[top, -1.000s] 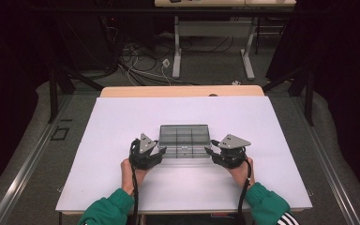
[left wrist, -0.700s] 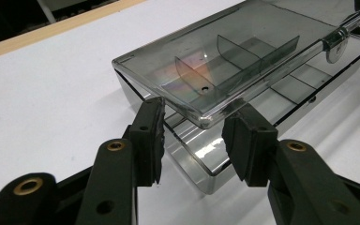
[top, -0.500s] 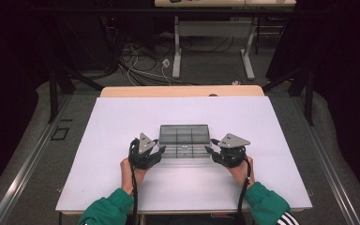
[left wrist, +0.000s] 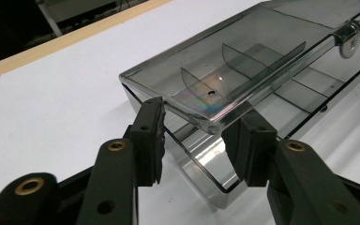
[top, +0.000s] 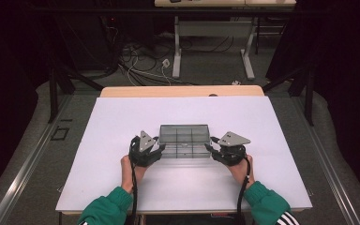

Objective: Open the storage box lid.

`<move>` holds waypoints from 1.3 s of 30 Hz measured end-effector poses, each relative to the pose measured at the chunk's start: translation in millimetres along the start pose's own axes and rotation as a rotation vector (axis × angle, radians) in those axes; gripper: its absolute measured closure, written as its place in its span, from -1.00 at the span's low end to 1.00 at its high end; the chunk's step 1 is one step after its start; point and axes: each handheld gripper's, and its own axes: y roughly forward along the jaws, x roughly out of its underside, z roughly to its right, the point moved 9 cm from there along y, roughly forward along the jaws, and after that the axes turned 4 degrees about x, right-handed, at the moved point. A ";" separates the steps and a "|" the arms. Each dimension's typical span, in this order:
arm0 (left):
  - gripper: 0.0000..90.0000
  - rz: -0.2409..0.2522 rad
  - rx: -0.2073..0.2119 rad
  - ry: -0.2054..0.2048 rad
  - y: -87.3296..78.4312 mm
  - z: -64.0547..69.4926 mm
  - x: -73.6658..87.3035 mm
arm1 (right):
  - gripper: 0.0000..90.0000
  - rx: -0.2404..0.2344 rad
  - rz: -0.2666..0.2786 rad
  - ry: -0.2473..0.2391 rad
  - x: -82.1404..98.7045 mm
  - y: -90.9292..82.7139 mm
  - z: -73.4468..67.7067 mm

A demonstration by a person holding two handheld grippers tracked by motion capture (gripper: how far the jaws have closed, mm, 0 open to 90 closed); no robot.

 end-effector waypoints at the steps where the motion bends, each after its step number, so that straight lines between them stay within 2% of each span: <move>1: 0.34 0.000 0.002 0.002 -0.2 -0.7 -0.2 | 0.37 0.001 0.001 0.002 -0.4 0.1 0.4; 13: 0.47 0.037 0.004 -0.022 -1.6 -5.2 -4.8 | 0.42 0.002 0.014 0.033 -6.5 1.7 4.6; 16: 0.49 0.041 0.007 -0.028 -2.0 -6.1 -5.8 | 0.43 -0.003 0.003 0.025 -6.6 1.5 5.8; 20: 0.54 0.039 0.004 -0.023 -2.4 -7.6 -6.6 | 0.44 -0.002 0.014 0.029 -8.7 3.1 7.6; 25: 0.58 0.045 -0.002 -0.031 -0.3 -9.8 -8.2 | 0.44 -0.006 0.017 0.056 -9.5 6.0 9.9; 39: 0.69 0.078 -0.006 -0.044 1.3 -17.4 -16.0 | 0.49 0.000 0.023 0.090 -16.2 15.0 19.2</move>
